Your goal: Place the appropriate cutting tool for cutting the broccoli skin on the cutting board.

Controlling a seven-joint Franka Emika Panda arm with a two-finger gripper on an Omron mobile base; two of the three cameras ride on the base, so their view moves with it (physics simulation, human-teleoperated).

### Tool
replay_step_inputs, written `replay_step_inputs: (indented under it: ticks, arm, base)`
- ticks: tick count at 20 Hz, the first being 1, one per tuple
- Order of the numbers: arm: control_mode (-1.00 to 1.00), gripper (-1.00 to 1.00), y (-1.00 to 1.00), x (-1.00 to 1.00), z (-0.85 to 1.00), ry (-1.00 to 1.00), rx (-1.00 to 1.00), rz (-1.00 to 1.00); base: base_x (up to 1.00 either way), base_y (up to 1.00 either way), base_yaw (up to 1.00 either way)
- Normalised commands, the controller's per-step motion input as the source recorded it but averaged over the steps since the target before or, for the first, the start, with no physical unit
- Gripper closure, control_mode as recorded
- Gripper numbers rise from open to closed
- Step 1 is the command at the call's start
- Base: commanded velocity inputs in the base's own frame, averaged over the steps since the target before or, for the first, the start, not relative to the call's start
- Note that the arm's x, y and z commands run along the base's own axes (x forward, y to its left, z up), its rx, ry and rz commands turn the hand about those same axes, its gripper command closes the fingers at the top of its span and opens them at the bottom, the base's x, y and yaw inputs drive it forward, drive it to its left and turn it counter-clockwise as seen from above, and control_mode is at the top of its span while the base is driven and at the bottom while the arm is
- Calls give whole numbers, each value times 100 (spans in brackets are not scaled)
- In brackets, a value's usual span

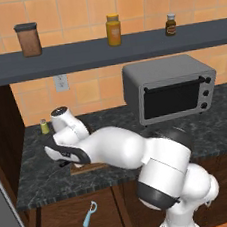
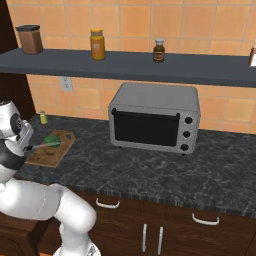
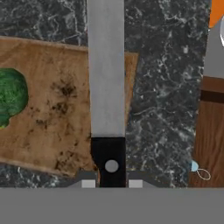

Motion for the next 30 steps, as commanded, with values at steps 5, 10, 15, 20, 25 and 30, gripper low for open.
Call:
replay_step_inputs:
  ticks: [5, 10, 15, 20, 25, 30]
  arm:
    - [-100, 100, -2, 57, -34, 0, 0, 0]
    - [-100, 100, -1, 49, -34, 3, 0, 0]
    - [-100, 100, -3, 27, -38, 2, 0, 0]
    - [-100, 100, 0, 8, -42, 4, 0, 0]
    - [-100, -100, 0, 4, -48, 11, 0, 0]
    - [-100, -100, -62, -55, -8, -5, 14, -5]
  base:
    - [0, 0, 0]
    - [0, 0, 0]
    - [0, 0, 0]
    - [0, 0, 0]
    - [0, 0, 0]
    - [0, 0, 0]
